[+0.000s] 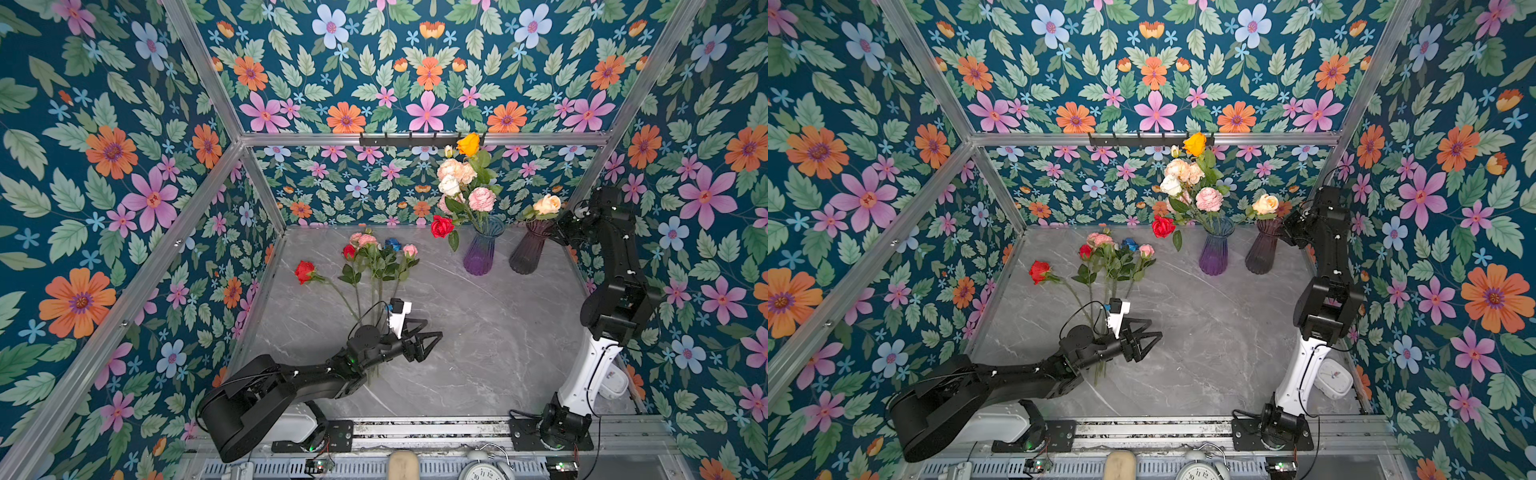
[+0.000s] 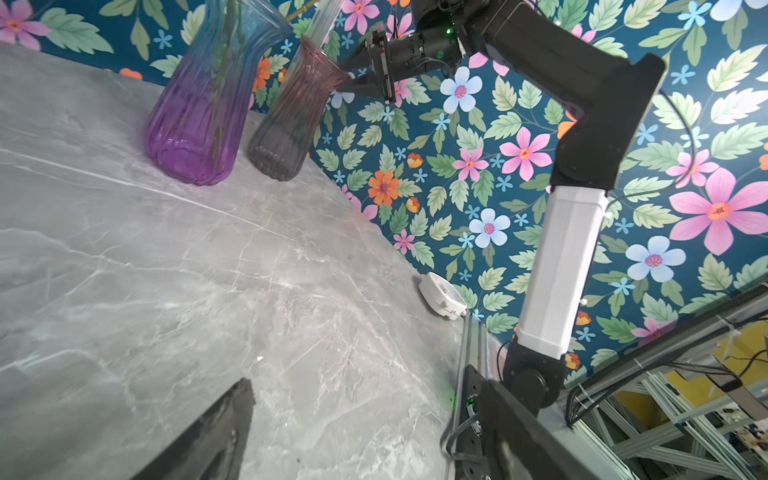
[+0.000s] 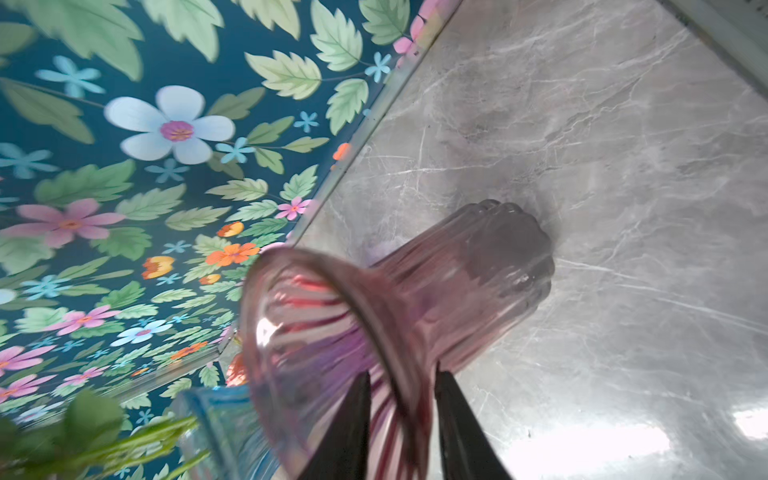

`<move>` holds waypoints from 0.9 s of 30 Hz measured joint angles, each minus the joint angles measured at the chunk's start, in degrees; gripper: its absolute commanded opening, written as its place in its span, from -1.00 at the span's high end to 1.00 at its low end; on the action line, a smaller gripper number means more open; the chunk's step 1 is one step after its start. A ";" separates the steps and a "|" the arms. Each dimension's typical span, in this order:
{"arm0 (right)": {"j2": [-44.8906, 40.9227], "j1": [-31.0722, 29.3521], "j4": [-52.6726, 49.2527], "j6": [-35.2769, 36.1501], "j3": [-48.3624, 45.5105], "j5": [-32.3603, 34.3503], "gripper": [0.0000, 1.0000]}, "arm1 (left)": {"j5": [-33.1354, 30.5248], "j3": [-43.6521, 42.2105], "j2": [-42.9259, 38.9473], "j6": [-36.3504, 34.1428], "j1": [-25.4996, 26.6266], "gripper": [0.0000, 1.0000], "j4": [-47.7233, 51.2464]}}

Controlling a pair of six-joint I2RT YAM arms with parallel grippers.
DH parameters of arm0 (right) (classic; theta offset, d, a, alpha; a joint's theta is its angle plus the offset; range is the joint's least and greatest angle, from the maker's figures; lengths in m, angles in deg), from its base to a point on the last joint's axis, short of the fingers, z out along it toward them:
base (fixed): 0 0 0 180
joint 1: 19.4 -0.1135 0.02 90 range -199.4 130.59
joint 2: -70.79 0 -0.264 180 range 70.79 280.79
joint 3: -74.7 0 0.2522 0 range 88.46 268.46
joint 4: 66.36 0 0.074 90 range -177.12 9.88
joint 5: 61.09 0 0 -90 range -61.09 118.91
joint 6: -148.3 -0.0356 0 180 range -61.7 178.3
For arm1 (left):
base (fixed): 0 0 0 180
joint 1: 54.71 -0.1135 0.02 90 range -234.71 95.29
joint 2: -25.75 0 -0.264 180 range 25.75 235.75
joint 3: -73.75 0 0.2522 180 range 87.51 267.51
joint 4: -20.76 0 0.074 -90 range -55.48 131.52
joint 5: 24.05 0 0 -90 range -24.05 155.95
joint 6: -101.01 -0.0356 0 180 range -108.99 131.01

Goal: Arrange the flowers into the vase
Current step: 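Grasp the dark red vase rim with the right gripper while the left gripper advances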

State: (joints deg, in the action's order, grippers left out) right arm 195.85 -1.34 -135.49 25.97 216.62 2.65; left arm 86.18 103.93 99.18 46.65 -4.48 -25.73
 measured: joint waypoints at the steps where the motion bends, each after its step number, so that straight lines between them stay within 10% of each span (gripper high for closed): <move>1: 0.98 -0.24 -0.87 0.17 1.25 0.39 0.56 | -0.31 -0.22 -1.31 -0.04 0.00 -0.74 1.11; 6: 4.22 -1.53 -5.29 2.89 7.89 3.17 1.00 | -2.01 -0.50 -8.44 -1.92 0.00 -0.76 7.98; 16: -4.76 -2.95 -7.74 4.24 -2.23 7.10 1.00 | -5.18 -0.50 -16.96 -6.69 -0.02 -0.78 19.06; 27: -50.58 -3.96 -1.42 2.69 -45.24 7.43 1.00 | -6.08 0.68 -20.26 -8.90 -0.02 -0.78 22.01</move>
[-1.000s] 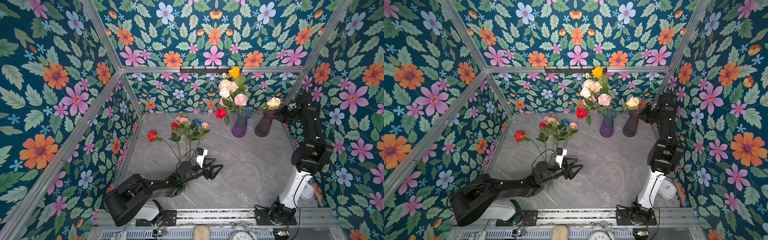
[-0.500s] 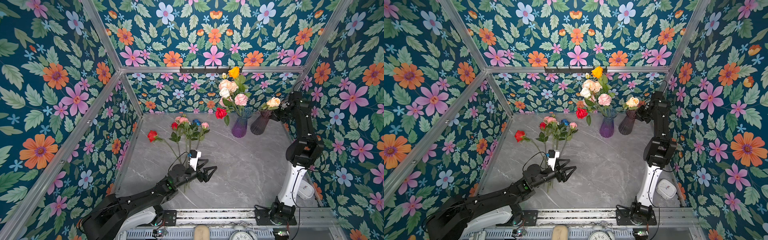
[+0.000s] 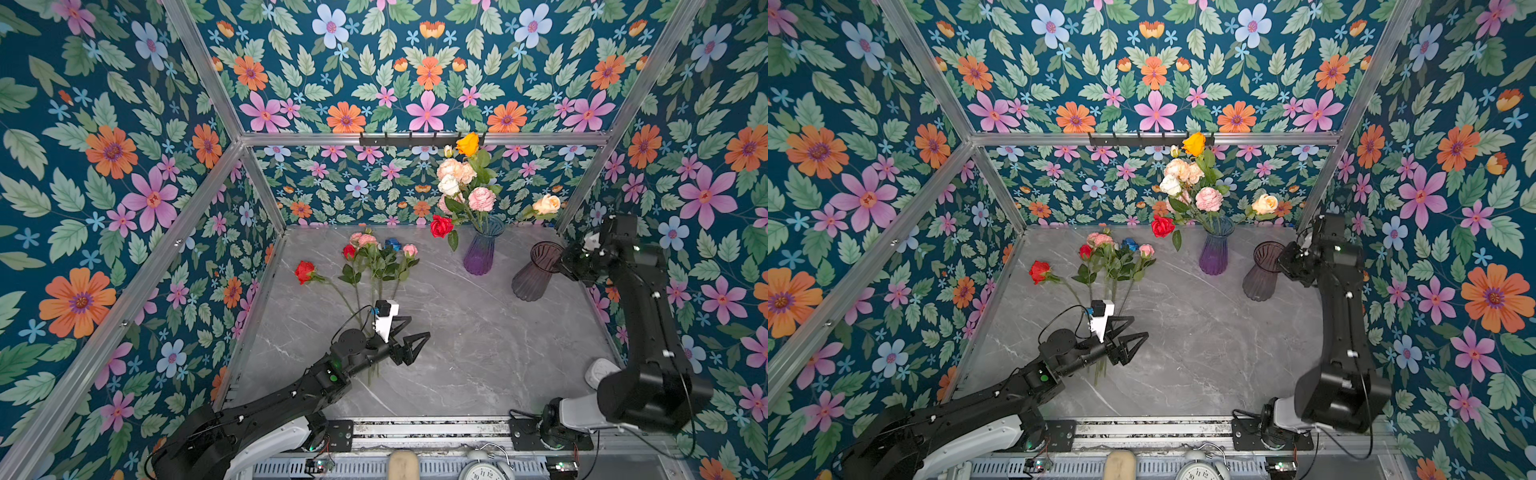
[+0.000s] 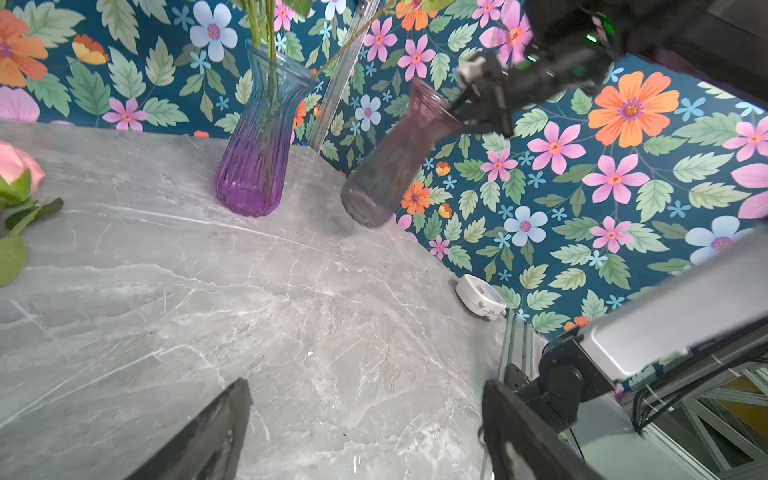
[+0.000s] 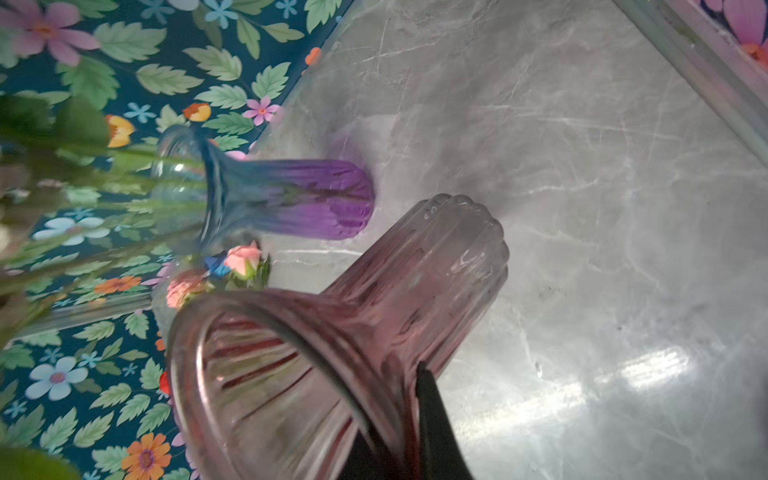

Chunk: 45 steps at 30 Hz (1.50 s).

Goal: Arrange the flowers into the vase
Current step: 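Grasp the dark red vase rim with the right gripper while the left gripper advances, then pull the dark red vase nearer with the right gripper while the left gripper lowers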

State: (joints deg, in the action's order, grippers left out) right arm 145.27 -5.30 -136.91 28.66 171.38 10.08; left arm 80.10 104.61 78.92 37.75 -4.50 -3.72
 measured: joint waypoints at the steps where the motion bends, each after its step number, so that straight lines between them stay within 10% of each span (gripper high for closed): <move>1: -3.48 -1.29 -0.22 -0.26 -2.49 0.04 1.00 | -0.20 0.31 -0.42 -0.11 0.00 -0.78 0.52; 8: -24.22 -15.78 -4.48 -6.32 -14.99 -5.05 1.00 | -7.74 2.10 -9.20 -0.26 -0.28 -0.80 9.57; 17: -26.95 -36.35 -9.05 -13.55 -17.31 -6.69 1.00 | -19.93 9.25 -20.24 -2.43 -1.51 -0.78 28.17; 45: -10.86 -39.06 -3.80 -4.39 -17.94 4.96 1.00 | -30.01 16.85 -1.05 1.42 -9.44 -0.84 45.90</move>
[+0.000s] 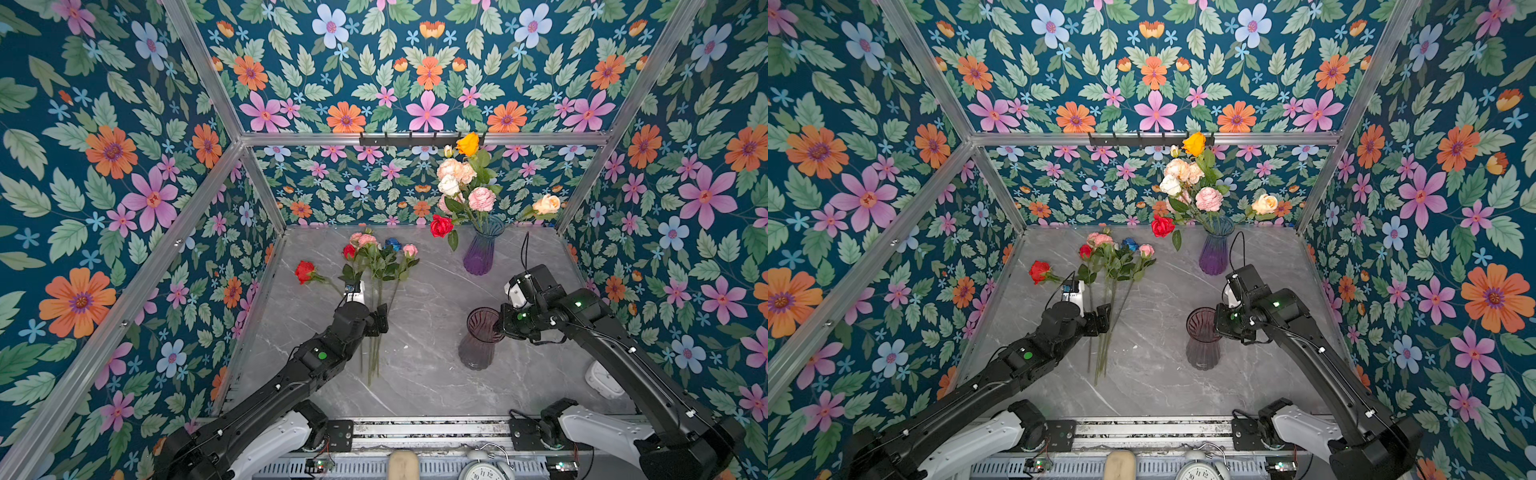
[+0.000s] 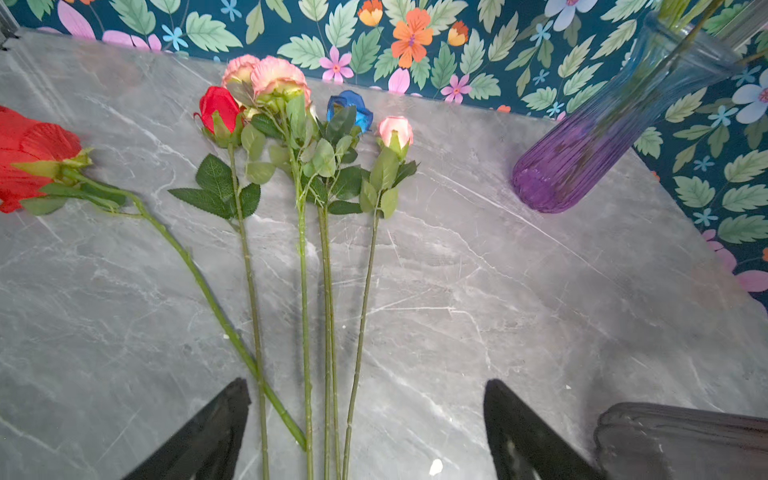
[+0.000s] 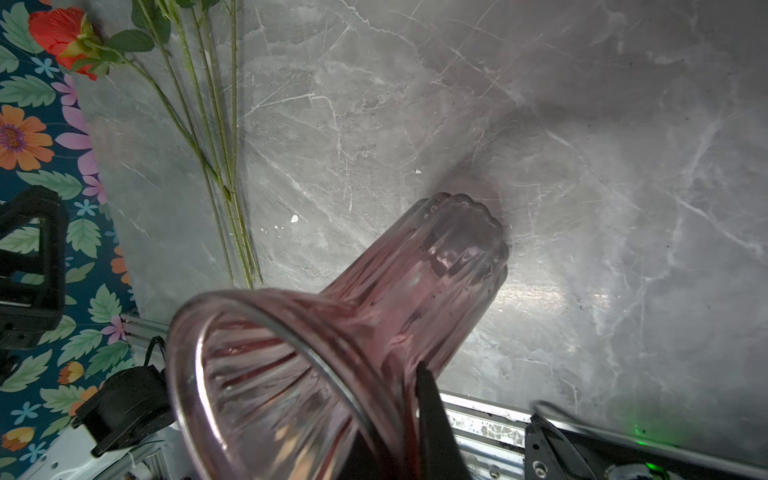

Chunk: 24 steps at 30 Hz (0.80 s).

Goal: Arrange the flowers into the vase
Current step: 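Pull the dark red vase nearer with the right gripper while the left gripper lowers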

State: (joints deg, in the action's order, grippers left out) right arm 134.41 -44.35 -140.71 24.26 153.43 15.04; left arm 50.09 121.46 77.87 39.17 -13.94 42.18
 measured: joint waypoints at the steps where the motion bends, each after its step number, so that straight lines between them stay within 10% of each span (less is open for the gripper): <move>1: 0.07 -0.02 0.22 0.15 -0.13 -0.02 1.00 | -0.07 -0.13 0.37 0.07 -0.26 -0.85 -0.09; 8: -0.70 0.00 2.99 0.17 -1.99 -0.72 0.46 | 0.04 -0.55 4.04 3.15 -3.10 -0.88 0.66; 14: -2.05 0.00 4.22 1.36 -2.80 -0.44 -0.55 | 2.36 -2.32 4.76 4.98 -6.25 -0.97 0.92; 24: -9.79 0.04 2.36 4.66 4.26 5.90 -0.61 | 6.08 -1.86 15.69 8.90 -15.13 -0.80 0.87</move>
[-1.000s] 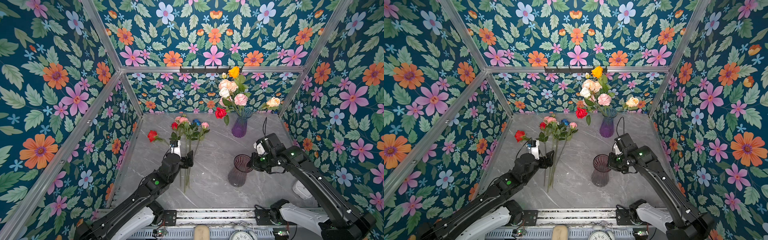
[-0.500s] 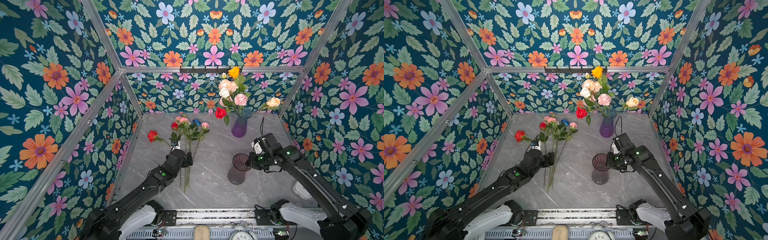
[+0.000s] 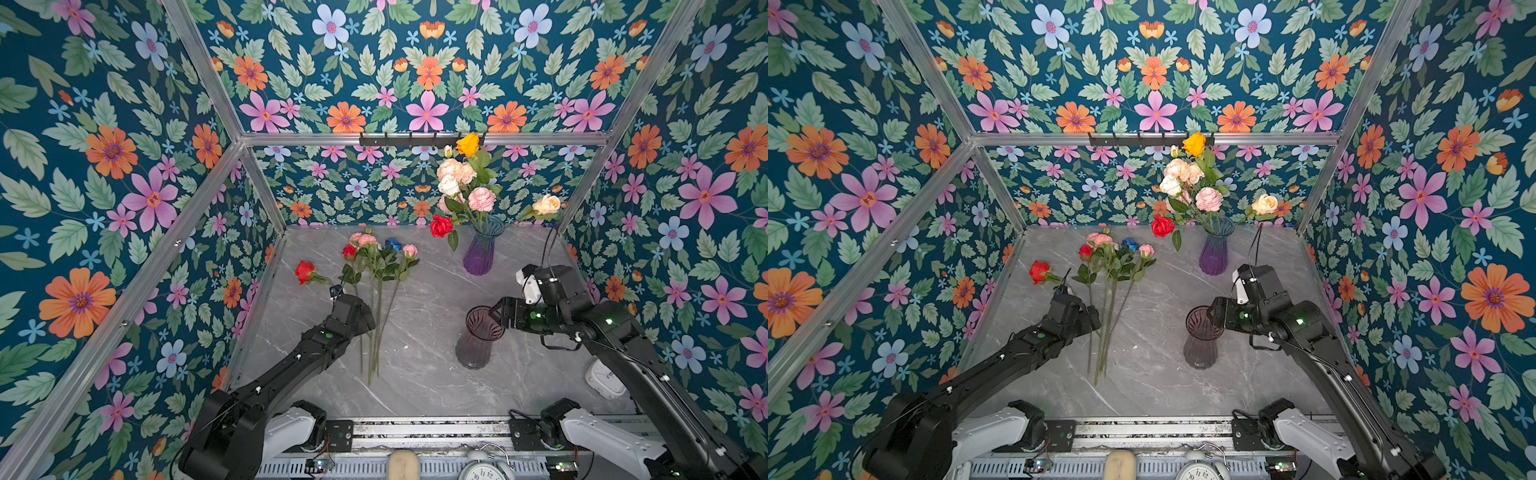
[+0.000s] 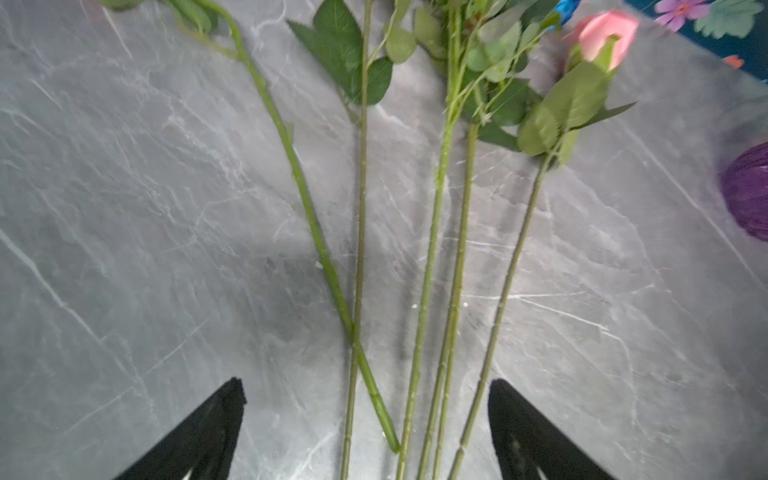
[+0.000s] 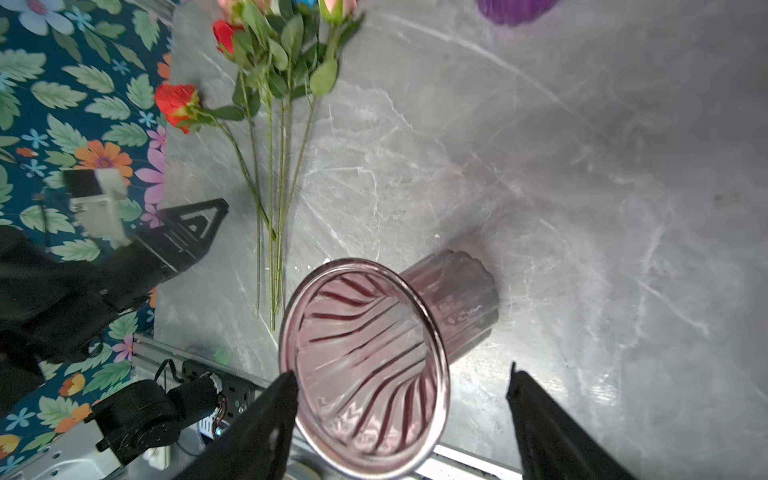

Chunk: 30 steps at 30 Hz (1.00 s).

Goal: Arrange the flowers into the vase
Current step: 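Pull the dark red vase nearer with the right gripper while the left gripper lowers, then grip the red rose stem with the left gripper while the right arm withdraws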

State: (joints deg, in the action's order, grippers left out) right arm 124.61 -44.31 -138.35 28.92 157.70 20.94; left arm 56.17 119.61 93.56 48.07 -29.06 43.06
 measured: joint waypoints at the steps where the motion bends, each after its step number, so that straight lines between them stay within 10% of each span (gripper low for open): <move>1: -1.14 0.00 -0.35 0.50 0.66 0.85 -0.61 | 0.72 0.37 1.66 0.02 -0.79 -0.77 -0.17; 12: -12.79 -0.04 -1.84 3.61 -1.07 7.15 -0.63 | -0.04 20.39 23.19 -8.26 -3.85 0.08 -0.33; 30: -23.82 -0.04 -1.20 3.43 -6.80 13.16 -0.68 | -6.60 36.28 43.74 -11.89 -5.79 0.29 5.90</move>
State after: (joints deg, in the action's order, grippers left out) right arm 100.79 -44.35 -139.56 32.35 150.90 34.10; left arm 49.57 155.89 137.30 36.18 -34.86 48.96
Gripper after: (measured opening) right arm 0.840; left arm 0.358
